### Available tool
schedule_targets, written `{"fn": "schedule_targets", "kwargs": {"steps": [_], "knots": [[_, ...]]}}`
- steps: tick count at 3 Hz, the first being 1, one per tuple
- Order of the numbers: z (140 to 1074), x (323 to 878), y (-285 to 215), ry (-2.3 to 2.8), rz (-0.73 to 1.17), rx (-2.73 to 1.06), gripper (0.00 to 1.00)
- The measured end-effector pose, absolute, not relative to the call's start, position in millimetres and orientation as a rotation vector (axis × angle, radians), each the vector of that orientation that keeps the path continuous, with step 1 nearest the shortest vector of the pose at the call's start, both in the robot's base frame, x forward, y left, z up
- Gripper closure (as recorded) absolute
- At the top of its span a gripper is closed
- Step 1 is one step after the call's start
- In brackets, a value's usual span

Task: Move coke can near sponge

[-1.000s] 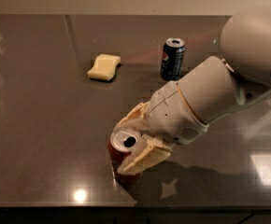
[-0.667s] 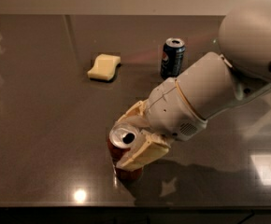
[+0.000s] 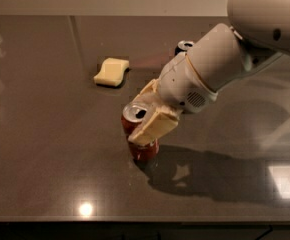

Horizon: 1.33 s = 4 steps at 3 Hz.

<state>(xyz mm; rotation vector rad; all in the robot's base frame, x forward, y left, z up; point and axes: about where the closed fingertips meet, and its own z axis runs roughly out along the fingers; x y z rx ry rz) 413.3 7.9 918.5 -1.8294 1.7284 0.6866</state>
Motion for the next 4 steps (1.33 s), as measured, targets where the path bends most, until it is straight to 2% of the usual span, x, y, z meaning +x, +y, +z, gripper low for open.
{"fn": "schedule_targets", "kwargs": {"steps": [2, 4], "knots": [[922.4, 489.1, 11.3, 1.794, 0.673, -1.688, 1.00], [912.4, 540.2, 36.5, 1.836, 0.611, -1.609, 1.00]]}}
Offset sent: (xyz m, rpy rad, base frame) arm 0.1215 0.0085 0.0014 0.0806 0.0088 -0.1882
